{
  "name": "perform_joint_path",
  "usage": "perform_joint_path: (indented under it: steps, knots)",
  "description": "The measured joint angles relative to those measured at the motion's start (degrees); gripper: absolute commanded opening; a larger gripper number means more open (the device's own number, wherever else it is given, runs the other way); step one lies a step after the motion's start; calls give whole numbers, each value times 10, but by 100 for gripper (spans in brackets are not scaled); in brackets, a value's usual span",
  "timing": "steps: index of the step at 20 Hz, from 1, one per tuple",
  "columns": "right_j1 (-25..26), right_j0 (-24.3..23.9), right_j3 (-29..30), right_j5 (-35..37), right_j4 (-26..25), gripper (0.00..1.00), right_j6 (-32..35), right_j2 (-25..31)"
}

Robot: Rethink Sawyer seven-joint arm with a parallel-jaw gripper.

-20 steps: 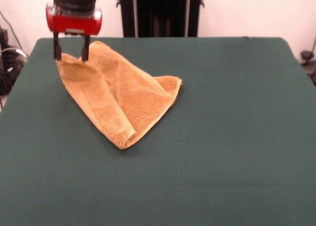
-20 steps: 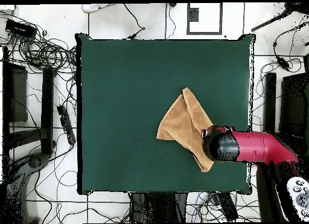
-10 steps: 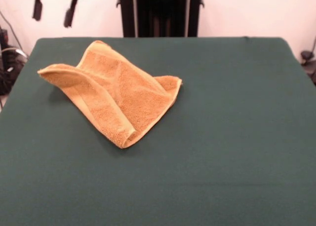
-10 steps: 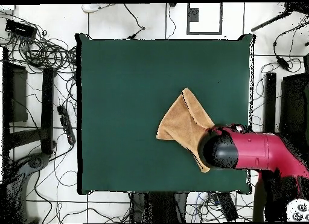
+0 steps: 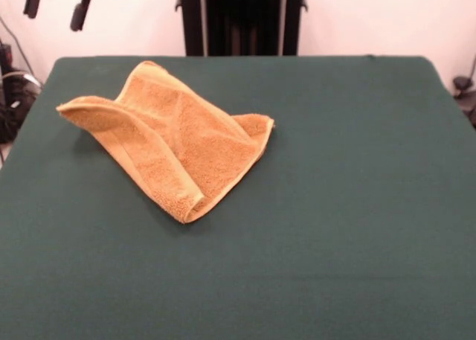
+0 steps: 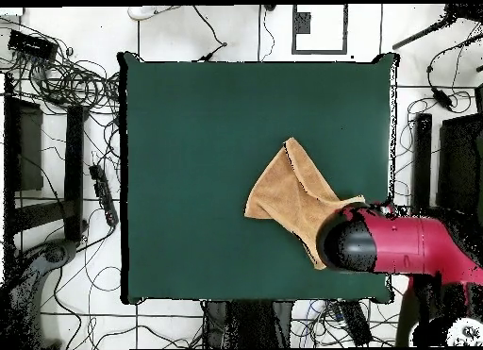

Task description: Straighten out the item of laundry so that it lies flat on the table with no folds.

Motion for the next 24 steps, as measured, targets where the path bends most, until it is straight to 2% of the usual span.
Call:
perform_joint_path:
  steps: [7,8,10,11,14,15,19,24]
  knots:
    - [101,84,-31,-13,18,100,68,-70]
    - [128,112,-32,-29,20,100,98,-85]
    - [145,130,-31,-42,22,100,118,-92]
    - [171,158,-26,-71,29,100,152,-102]
    - [186,175,-20,-98,35,100,177,-104]
    - [202,190,-10,-132,41,100,201,-107]
    - [219,211,-1,-167,42,100,220,-122]
    - [288,291,-11,-227,32,100,234,-204]
